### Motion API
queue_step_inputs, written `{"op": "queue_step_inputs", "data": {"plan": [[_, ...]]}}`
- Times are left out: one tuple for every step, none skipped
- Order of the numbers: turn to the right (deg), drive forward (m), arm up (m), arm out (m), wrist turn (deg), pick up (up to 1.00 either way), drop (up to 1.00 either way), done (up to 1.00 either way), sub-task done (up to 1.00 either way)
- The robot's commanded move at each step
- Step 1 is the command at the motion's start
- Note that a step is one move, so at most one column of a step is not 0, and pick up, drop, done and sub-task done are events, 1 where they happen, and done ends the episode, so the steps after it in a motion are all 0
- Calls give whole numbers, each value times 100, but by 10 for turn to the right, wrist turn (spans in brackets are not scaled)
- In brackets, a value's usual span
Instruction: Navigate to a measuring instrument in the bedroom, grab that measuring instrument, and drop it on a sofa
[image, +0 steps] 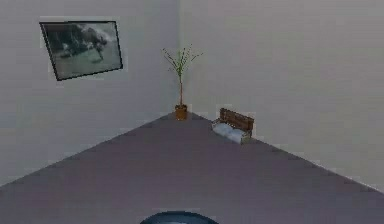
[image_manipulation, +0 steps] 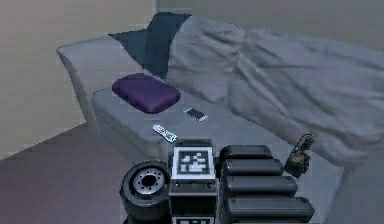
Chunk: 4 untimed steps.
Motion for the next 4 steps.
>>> {"op": "queue_step_inputs", "data": {"plan": [[390, 0, 0, 0, 0, 0, 0, 0, 0], [0, 80, 0, 0, 0, 0, 0, 0, 0], [-450, 0, 0, 0, 0, 0, 0, 0, 0], [-450, 0, 0, 0, 0, 0, 0, 0, 0]]}}
